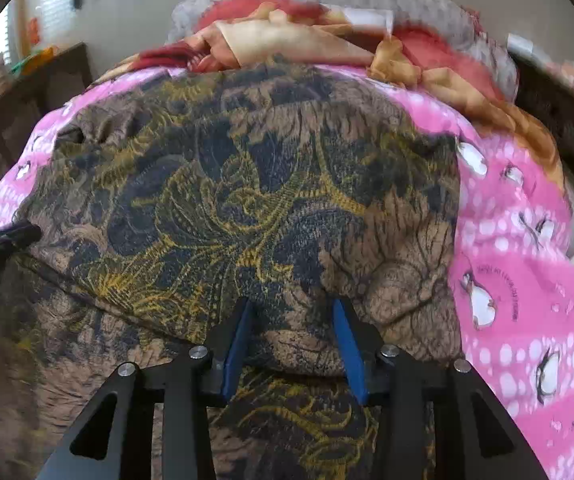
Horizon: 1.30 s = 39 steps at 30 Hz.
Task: Fold small clothes
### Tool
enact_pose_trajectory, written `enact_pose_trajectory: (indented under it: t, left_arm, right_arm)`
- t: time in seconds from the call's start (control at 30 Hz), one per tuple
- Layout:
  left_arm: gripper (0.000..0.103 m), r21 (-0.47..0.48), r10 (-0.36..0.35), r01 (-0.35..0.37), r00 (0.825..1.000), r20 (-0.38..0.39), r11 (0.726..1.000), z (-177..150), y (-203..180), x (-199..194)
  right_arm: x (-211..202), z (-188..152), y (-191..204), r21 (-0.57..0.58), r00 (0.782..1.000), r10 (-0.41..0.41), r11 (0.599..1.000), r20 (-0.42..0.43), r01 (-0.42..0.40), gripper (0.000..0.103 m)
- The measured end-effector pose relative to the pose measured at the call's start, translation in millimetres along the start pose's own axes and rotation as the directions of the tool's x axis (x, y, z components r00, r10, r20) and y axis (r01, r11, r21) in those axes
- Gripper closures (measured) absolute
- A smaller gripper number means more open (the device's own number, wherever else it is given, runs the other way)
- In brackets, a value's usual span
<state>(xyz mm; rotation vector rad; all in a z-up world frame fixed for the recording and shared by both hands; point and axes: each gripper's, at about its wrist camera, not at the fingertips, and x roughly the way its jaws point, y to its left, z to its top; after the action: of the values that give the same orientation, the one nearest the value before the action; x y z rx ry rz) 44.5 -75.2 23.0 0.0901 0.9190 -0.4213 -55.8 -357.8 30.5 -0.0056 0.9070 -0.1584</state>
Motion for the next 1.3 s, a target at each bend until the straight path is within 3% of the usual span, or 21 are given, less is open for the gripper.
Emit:
enact_pose_trajectory:
  t: [0.1,0.2,0.23,0.3,0.47,0.57,0.7,0.77,0.83,0.97,1.03,1.1,1.17,1.23,1.3]
  left_arm:
    - [0.065,-0.034,-0.041,0.041,0.999,0.007,0.999,-1,15,-26]
    - [0.065,-0.011,-0.071,0.071,0.996,0.050,0.997,-18,37,-75]
    - [0.065,-0.009,-0.080,0.081,0.995,0.052,0.997,-24,45,-87]
    - [0.065,-0.011,-0.098,0.099,0.994,0.039,0.995,-44,58,-107]
    - [0.065,-0.038,-0.171,0.168,0.980,-0.104,0.985,-124,73,-134]
    - [0.065,-0.017,-0.203,0.203,0.963,-0.178,0.979,-169,60,-145]
    - [0.065,-0.022,-0.252,0.253,0.946,-0.205,0.967,-196,52,-159]
    - [0.065,-0.052,-0.278,0.274,0.929,-0.245,0.960,-201,57,-161]
    - [0.065,-0.105,-0.325,0.308,0.901,-0.287,0.946,-207,66,-162]
    - [0.063,-0.188,-0.420,0.379,0.861,-0.288,0.906,-206,77,-157]
    - [0.057,-0.208,-0.481,0.436,0.822,-0.304,0.876,-205,73,-150]
    - [0.051,-0.250,-0.569,0.512,0.768,-0.295,0.822,-205,71,-140]
    - [0.050,-0.277,-0.602,0.537,0.745,-0.288,0.797,-202,74,-133]
    - [0.050,-0.284,-0.616,0.549,0.734,-0.286,0.786,-202,76,-132]
    - [0.050,-0.232,-0.599,0.553,0.745,-0.292,0.800,-202,69,-137]
  right_arm:
    - [-31,-2,-8,0.040,0.999,0.048,0.998,-0.005,-0.048,0.061]
    - [-85,-27,-25,0.076,0.988,0.133,0.987,0.078,-0.139,0.059]
    - [-101,-41,-27,0.068,0.986,0.143,0.986,0.085,-0.149,0.056]
    - [-127,-73,-33,0.054,0.984,0.157,0.985,0.083,-0.162,0.037]
    - [-157,-146,-31,0.059,0.982,0.169,0.983,0.083,-0.175,0.037]
    - [-167,-171,-28,0.087,0.978,0.173,0.979,0.120,-0.184,0.037]
    - [-165,-186,-19,0.099,0.976,0.174,0.977,0.128,-0.187,0.037]
    - [-161,-186,-14,0.090,0.978,0.176,0.978,0.111,-0.186,0.037]
    - [-163,-187,-10,0.072,0.978,0.179,0.980,0.109,-0.188,0.037]
    - [-177,-188,-11,0.043,0.976,0.160,0.985,0.147,-0.167,0.037]
    - [-183,-190,-17,0.053,0.978,0.143,0.987,0.154,-0.152,0.037]
    - [-192,-196,-28,0.070,0.978,0.139,0.986,0.159,-0.151,0.037]
    - [-199,-204,-39,0.089,0.978,0.130,0.985,0.164,-0.145,0.037]
    - [-206,-217,-56,0.124,0.980,0.120,0.982,0.159,-0.141,0.037]
    - [-212,-233,-72,0.175,0.980,0.129,0.972,0.154,-0.155,0.037]
